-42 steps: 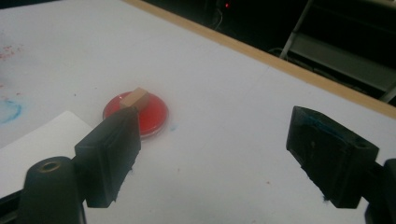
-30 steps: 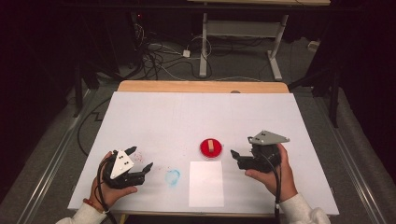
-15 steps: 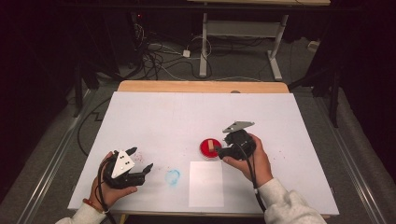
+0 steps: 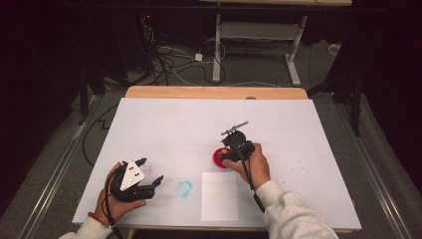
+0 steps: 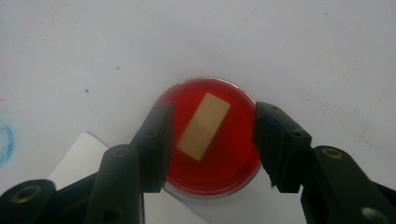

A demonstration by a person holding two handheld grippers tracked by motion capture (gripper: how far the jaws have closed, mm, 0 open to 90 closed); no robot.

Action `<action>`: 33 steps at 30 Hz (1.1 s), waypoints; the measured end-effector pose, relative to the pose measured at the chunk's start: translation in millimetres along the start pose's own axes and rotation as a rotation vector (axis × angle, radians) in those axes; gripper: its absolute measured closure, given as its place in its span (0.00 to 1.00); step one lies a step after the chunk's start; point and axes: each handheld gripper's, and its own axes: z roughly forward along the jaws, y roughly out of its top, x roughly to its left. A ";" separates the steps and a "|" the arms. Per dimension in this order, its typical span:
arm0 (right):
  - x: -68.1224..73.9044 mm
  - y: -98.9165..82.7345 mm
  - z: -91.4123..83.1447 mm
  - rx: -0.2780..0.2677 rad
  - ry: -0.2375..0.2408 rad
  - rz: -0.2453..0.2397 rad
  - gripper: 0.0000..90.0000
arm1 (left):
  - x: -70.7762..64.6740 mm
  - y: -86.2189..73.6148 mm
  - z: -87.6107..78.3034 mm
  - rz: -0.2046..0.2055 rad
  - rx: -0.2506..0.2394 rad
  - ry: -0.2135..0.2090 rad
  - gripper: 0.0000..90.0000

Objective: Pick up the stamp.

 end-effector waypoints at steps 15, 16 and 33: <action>5.3 2.3 12.4 0.024 -0.023 -0.003 0.85 | -6.8 2.0 -0.1 0.042 0.019 0.007 0.24; 5.7 2.4 12.8 0.025 -0.023 -0.013 0.85 | -6.6 2.0 -0.2 0.042 0.019 0.006 0.24; 2.7 4.6 9.0 0.016 -0.001 -0.100 0.85 | -4.3 0.8 0.5 0.033 0.021 0.003 0.24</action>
